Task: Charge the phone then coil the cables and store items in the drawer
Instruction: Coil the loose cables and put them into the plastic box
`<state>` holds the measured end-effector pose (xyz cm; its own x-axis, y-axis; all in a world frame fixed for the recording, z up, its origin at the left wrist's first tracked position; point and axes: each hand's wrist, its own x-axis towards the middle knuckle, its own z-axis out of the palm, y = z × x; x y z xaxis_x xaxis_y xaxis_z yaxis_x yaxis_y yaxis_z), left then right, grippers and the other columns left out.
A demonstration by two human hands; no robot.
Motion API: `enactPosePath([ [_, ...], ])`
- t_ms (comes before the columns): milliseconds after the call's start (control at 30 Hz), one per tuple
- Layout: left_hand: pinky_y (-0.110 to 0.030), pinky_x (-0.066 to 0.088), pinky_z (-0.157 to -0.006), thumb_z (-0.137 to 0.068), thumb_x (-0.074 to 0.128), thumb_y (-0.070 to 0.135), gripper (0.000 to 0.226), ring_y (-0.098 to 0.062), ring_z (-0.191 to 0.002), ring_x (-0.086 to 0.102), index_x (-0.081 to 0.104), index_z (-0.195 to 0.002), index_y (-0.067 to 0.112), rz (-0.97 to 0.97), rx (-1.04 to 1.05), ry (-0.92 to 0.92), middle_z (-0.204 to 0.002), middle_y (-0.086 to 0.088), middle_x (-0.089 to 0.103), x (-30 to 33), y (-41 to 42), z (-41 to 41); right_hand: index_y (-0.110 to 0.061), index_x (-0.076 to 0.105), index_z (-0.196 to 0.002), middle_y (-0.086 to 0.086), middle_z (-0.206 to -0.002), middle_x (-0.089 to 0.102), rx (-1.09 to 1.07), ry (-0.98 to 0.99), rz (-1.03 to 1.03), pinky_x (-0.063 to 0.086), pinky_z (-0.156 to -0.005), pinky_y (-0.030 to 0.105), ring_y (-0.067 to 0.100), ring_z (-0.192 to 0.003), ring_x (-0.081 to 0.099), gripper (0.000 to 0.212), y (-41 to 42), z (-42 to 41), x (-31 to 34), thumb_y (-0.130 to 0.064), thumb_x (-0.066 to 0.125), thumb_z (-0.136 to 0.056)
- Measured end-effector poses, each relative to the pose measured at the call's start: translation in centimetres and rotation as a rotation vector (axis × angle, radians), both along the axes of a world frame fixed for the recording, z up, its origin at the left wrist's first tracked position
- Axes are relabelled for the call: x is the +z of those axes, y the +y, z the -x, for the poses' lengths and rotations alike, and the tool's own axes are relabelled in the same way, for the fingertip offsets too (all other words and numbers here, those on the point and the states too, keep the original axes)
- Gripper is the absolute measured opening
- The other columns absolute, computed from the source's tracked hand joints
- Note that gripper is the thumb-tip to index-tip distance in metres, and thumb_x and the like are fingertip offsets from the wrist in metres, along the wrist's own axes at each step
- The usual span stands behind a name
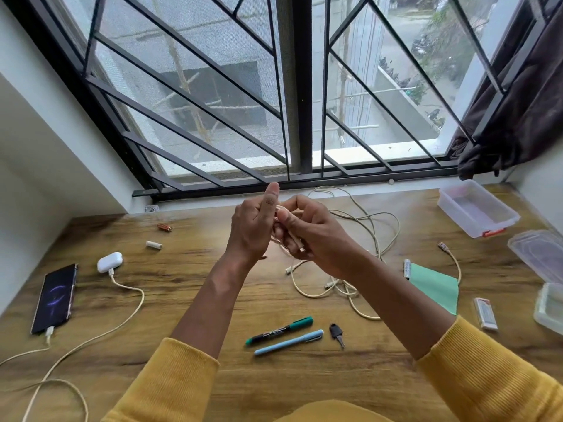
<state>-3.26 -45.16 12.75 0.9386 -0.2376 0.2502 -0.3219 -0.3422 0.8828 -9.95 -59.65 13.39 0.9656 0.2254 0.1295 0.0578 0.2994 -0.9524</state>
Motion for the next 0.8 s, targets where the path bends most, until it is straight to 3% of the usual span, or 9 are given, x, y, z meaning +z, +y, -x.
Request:
enactPosePath([
  [100,-0.055,0.057,-0.067,-0.101,0.032,0.078,0.084,-0.034,-0.056,0.068,0.062,-0.052,0.017,-0.012,0.024,-0.011,-0.052,-0.007,0.066,-0.2,0.0,0.3,-0.008,0.046,-0.114,0.007,-0.076,0.061,-0.044,0.040,-0.016,0.029,-0.040,0.022,0.009,-0.049,0.050,0.007,0.1,-0.1,0.1,-0.012,0.050,-0.111],
  [200,-0.059,0.058,-0.070,-0.102,0.043,0.072,0.076,-0.041,-0.059,0.069,0.066,-0.053,0.018,0.065,0.002,0.051,-0.056,-0.013,0.068,-0.6,-0.1,0.8,-0.007,0.047,-0.114,0.009,-0.074,0.062,-0.101,0.082,-0.026,0.032,-0.038,0.020,0.011,-0.050,0.051,0.012,-0.1,-0.4,0.2,-0.011,0.056,-0.108],
  [267,-0.060,0.058,-0.071,-0.104,0.050,0.064,0.073,-0.043,-0.061,0.067,0.070,-0.067,0.004,0.214,-0.012,0.122,-0.066,-0.028,0.067,-0.8,-0.5,1.3,-0.005,0.052,-0.110,0.014,-0.076,0.062,-0.148,0.103,-0.014,0.033,-0.039,0.020,0.013,-0.052,0.053,0.013,-0.4,-0.5,0.3,-0.010,0.063,-0.104],
  [333,-0.050,0.053,-0.069,-0.108,0.051,0.055,0.073,-0.035,-0.063,0.062,0.067,-0.078,-0.010,0.313,-0.003,0.177,-0.072,-0.035,0.063,-1.0,-0.9,1.9,-0.003,0.057,-0.106,0.021,-0.080,0.061,-0.173,0.099,0.014,0.033,-0.040,0.021,0.016,-0.054,0.055,0.015,-0.7,-0.5,0.4,-0.010,0.069,-0.100],
  [400,-0.043,0.051,-0.070,-0.110,0.048,0.051,0.067,-0.030,-0.067,0.060,0.067,-0.079,-0.006,0.368,0.034,0.236,-0.069,-0.025,0.061,-1.2,-1.1,2.4,-0.001,0.062,-0.106,0.020,-0.085,0.064,-0.172,0.082,0.053,0.036,-0.042,0.022,0.016,-0.059,0.059,0.017,-0.9,-0.3,0.4,-0.013,0.072,-0.098],
  [567,-0.040,0.048,-0.070,-0.112,0.043,0.047,0.063,-0.027,-0.066,0.057,0.062,-0.062,0.014,0.383,0.153,0.264,-0.066,-0.012,0.060,-1.1,-1.1,2.6,0.000,0.064,-0.124,0.010,-0.096,0.071,-0.132,0.045,0.091,0.046,-0.047,0.024,0.017,-0.076,0.068,0.031,-1.8,0.2,-0.3,-0.011,0.073,-0.097],
  [700,-0.043,0.050,-0.070,-0.111,0.046,0.049,0.061,-0.025,-0.067,0.060,0.069,-0.067,0.013,0.392,0.189,0.292,-0.068,-0.010,0.066,-1.0,-1.1,2.6,0.005,0.061,-0.126,0.028,-0.105,0.073,-0.148,-0.074,0.123,0.059,-0.063,0.031,0.032,-0.085,0.068,0.041,-1.4,0.2,-0.5,0.004,0.078,-0.089],
  [800,-0.047,0.051,-0.073,-0.108,0.047,0.052,0.061,-0.025,-0.068,0.063,0.072,-0.071,0.011,0.459,0.207,0.366,-0.071,-0.011,0.067,-0.7,-1.1,2.5,0.011,0.063,-0.120,0.030,-0.103,0.075,-0.236,-0.126,0.098,0.062,-0.069,0.032,0.034,-0.086,0.073,0.036,-1.0,0.2,-0.8,0.006,0.078,-0.088],
])
